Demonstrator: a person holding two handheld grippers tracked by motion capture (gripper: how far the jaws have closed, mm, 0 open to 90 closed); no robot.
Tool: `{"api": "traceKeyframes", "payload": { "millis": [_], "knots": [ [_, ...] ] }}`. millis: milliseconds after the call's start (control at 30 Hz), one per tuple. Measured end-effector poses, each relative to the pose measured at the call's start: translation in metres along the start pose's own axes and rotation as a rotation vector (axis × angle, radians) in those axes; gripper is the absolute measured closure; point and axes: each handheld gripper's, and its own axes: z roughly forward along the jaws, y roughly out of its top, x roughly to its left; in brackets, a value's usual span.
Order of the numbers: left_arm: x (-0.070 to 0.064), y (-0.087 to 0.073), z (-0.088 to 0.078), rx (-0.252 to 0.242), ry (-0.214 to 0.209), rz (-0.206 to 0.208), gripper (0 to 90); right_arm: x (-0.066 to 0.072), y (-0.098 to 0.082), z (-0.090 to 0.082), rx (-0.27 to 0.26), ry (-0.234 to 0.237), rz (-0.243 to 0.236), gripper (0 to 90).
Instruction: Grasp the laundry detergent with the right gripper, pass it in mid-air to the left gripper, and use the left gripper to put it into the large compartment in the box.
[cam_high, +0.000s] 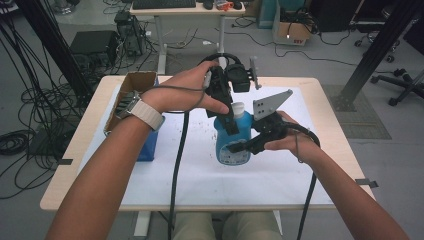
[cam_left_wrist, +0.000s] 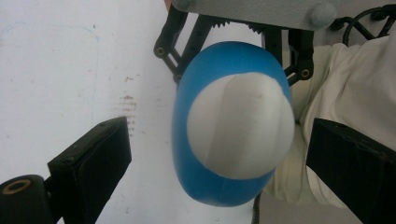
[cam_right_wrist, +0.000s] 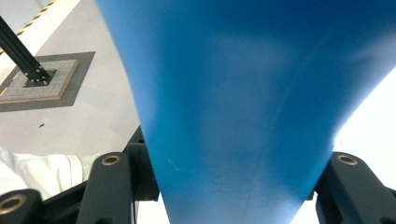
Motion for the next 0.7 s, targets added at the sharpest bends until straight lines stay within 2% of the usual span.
{"api": "traceKeyframes", "payload": {
  "millis": [200, 367, 433, 533, 700],
  "knots": [
    [0.001, 0.002, 0.007, 0.013, -0.019, 0.005, 7.4, 0.001, 0.002, 0.001, -0.001, -0.007, -0.032, 43.3],
    [0.001, 0.004, 0.010, 0.001, -0.026, 0.013, 9.7, 0.003, 0.002, 0.000, 0.003, -0.003, -0.032, 43.3],
    [0.003, 0.005, 0.012, 0.002, -0.030, 0.033, 10.2, 0.004, 0.002, 0.000, 0.006, -0.003, -0.033, 43.3],
    [0.001, 0.006, 0.014, 0.003, -0.034, 0.023, 11.1, 0.004, 0.002, 0.000, 0.004, -0.004, -0.033, 43.3],
    [0.001, 0.007, 0.016, 0.005, -0.045, 0.034, 14.6, 0.004, 0.001, -0.001, 0.002, -0.003, -0.038, 43.3]
  ]
}}
